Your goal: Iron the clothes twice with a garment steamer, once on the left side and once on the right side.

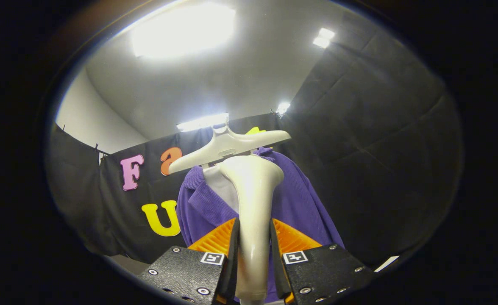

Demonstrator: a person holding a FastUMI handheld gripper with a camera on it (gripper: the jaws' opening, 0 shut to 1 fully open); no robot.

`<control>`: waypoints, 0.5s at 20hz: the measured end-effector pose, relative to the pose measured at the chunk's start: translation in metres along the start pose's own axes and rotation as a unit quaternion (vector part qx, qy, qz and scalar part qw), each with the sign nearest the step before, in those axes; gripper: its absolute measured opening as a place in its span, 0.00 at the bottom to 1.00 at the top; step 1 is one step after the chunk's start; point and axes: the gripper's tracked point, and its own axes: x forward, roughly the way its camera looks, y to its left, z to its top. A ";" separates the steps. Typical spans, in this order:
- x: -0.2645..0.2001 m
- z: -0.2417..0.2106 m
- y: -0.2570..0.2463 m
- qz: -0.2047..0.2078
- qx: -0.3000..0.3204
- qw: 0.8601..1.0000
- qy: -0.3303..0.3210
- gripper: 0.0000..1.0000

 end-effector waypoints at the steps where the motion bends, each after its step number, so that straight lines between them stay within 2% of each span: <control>1: 0.006 0.001 -0.004 -0.004 0.003 1.000 -0.006 0.36; 6: 0.038 -0.004 -0.032 -0.029 0.016 0.999 -0.014 0.36; 10: 0.047 -0.039 -0.054 -0.042 0.030 0.998 0.030 0.36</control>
